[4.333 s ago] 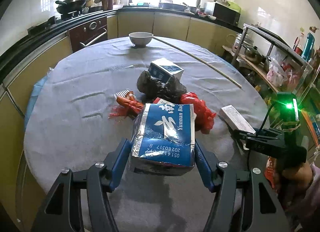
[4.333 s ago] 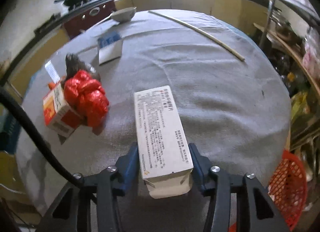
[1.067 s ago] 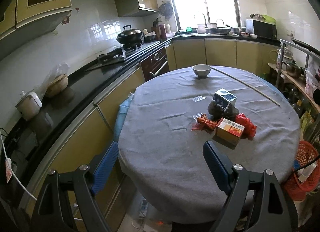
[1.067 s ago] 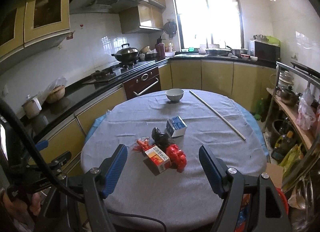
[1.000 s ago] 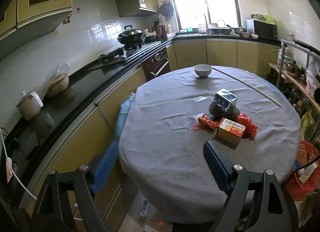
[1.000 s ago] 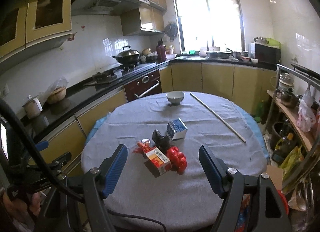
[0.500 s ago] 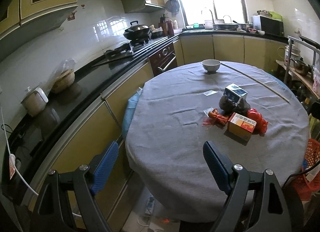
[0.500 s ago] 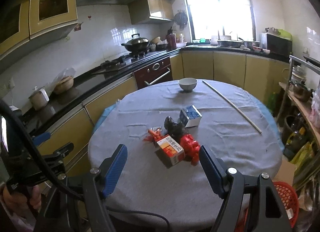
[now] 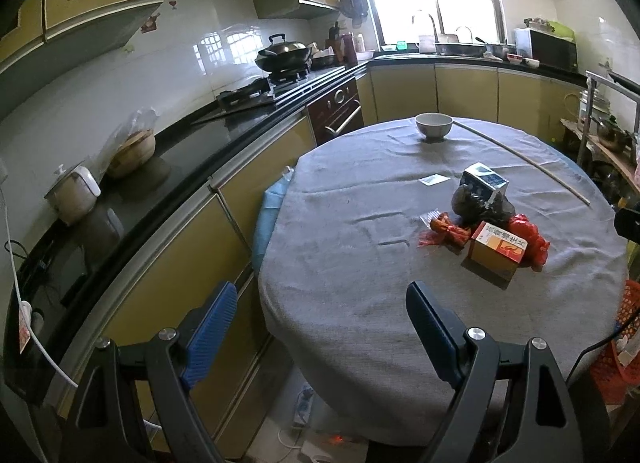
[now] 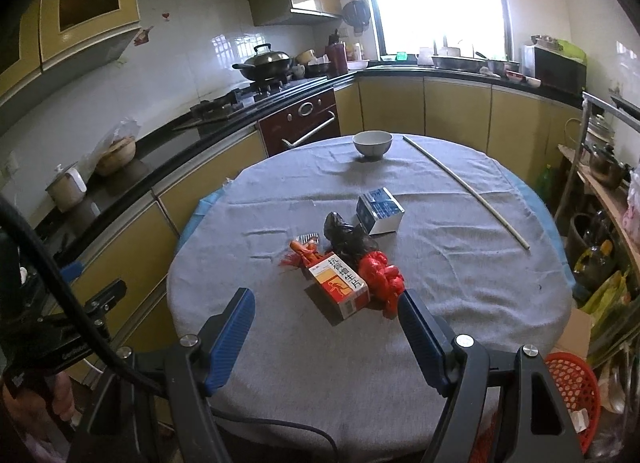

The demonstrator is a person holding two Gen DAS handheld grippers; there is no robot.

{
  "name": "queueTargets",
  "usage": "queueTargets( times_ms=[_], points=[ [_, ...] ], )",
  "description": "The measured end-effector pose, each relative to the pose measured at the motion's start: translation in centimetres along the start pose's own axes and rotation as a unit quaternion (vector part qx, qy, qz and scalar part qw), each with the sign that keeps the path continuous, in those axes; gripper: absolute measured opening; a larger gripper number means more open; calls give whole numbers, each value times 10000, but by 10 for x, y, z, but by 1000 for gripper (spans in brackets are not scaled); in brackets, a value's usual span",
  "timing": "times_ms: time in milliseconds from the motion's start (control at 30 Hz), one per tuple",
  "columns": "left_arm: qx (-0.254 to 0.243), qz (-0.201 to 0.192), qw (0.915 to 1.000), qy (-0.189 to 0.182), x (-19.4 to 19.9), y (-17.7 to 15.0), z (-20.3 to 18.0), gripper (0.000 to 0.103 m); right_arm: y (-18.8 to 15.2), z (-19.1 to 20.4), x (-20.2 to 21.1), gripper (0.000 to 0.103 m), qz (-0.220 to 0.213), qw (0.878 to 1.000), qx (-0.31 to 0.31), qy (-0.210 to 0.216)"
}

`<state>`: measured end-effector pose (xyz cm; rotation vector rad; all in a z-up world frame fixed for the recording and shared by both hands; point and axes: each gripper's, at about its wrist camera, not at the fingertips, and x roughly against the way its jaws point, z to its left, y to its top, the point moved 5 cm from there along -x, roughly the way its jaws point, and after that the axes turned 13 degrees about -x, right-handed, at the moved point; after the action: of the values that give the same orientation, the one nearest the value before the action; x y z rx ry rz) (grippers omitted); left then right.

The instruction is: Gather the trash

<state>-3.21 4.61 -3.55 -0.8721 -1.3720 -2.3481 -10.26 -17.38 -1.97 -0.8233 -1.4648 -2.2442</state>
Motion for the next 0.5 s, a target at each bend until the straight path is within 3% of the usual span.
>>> queueTargets(
  times_ms=[367,500],
  points=[
    [-254,292,9992,-115,-32,8,-23,87,6,-30,-28,77,157,9994,-302,-109],
    [-372,433,9974,-433,-51,14,-42,87,7,-52,-40,77,240,9982,-539,-125]
  ],
)
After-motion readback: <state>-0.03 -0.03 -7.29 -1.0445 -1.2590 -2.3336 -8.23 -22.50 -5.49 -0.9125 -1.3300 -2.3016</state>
